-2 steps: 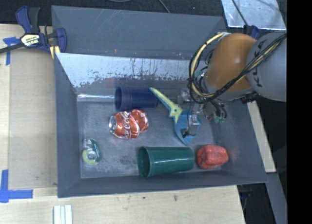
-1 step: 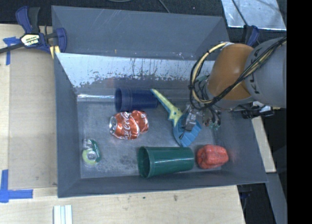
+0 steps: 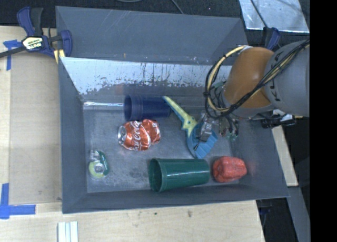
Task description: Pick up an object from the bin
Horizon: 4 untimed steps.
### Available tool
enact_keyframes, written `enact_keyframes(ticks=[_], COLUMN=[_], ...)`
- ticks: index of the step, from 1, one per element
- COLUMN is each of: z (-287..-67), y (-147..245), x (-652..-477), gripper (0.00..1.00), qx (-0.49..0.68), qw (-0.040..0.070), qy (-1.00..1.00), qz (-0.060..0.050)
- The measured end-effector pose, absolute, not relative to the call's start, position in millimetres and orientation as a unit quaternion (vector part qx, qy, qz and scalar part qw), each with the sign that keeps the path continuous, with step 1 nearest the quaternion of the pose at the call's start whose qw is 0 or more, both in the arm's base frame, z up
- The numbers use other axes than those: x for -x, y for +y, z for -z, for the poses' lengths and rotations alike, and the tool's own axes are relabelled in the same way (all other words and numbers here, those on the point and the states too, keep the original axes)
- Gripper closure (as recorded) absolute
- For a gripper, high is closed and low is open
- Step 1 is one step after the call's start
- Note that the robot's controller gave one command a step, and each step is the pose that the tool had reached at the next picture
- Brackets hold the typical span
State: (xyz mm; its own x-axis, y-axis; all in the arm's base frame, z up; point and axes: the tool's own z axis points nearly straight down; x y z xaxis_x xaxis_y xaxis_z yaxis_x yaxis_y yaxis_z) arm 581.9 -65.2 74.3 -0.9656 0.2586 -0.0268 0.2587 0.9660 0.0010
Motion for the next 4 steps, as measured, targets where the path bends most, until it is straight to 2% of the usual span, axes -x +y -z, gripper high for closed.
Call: enact_keyframes(ticks=[1, 2, 4], z=[-109, -154, -211], y=[-65, -68, -63], x=[-581.3, -586.8, -584.5], gripper=[1.00, 1.00, 1.00], qx=[-0.128, -0.098, -0.107], qw=[0.012, 0.014, 0.014], qy=[0.992, 0.995, 0.994], qz=[0.001, 0.002, 0.002])
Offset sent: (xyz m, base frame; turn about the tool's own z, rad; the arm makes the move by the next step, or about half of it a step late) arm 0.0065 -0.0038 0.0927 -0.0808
